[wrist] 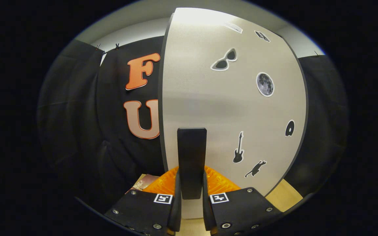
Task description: Open the shoe cabinet door, grab the shoes and put them into the shoe cabinet, then close the shoe cabinet door.
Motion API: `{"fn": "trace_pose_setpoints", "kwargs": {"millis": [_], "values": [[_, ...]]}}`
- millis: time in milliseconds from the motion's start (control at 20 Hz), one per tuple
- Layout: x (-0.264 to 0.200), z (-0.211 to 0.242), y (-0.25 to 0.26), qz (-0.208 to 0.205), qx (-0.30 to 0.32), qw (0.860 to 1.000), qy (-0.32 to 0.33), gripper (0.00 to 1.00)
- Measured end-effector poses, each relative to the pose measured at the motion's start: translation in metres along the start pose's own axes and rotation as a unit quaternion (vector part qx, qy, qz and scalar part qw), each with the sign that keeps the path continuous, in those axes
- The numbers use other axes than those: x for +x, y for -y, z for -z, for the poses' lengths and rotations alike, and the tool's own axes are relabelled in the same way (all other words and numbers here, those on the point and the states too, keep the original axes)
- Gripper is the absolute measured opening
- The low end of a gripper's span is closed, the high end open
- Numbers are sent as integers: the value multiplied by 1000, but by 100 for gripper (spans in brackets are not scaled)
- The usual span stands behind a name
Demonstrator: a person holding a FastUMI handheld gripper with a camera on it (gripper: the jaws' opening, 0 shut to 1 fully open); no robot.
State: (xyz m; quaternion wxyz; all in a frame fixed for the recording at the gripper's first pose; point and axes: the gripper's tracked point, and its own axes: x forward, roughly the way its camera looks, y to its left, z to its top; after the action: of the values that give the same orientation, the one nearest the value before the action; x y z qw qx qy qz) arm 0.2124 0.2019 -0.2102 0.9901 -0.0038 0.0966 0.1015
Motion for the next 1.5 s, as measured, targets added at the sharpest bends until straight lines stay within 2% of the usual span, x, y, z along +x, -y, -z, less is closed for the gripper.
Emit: {"fn": "trace_pose_setpoints", "kwargs": {"millis": [300,1050,1100,1350,1500], "values": [[-37,6,12,-23,1,1000,-13,27],[-108,23,70,-33,22,999,-11,27],[-110,24,76,-32,23,999,-10,24],[-138,29,110,4,22,1000,-9,24],[-152,32,136,44,30,999,-9,17]]}}
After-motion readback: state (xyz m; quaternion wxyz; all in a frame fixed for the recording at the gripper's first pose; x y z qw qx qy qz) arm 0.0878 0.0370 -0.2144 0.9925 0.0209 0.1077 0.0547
